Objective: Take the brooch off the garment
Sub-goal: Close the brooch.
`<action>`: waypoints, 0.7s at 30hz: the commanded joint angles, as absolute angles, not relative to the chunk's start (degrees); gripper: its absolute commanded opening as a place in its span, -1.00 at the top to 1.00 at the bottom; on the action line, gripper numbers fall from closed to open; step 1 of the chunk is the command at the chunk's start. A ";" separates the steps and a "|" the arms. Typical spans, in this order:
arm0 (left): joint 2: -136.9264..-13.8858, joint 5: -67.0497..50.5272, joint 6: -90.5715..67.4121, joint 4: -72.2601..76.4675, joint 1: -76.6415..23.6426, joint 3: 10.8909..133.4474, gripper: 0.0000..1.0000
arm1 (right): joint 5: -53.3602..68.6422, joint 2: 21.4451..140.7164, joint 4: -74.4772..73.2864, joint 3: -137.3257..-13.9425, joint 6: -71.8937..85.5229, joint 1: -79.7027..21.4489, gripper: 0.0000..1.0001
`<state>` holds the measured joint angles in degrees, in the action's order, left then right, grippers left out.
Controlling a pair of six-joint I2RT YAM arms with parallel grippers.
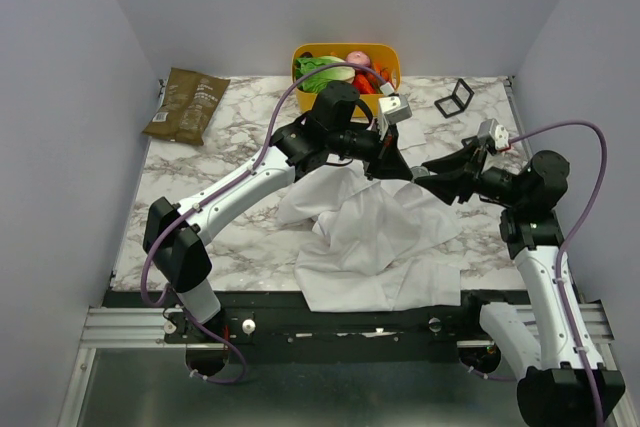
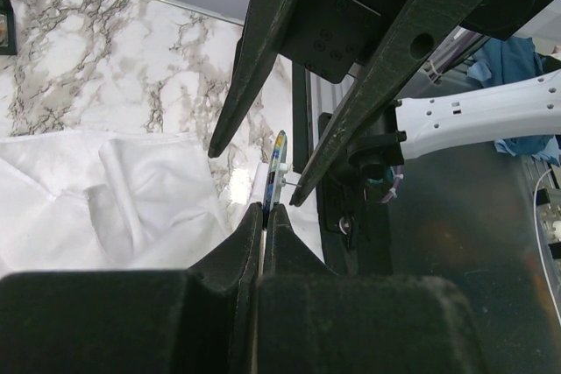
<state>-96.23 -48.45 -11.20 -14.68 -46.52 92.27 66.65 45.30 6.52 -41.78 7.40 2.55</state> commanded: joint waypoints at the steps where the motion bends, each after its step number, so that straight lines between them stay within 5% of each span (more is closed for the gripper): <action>1: -95.80 -48.96 -11.51 -13.89 -46.67 94.04 1.00 | 64.78 45.70 4.83 -41.57 5.63 1.76 0.03; 21: -95.10 -49.04 -10.46 -14.68 -46.76 94.40 1.00 | 63.63 47.99 8.61 -40.96 10.19 1.23 0.63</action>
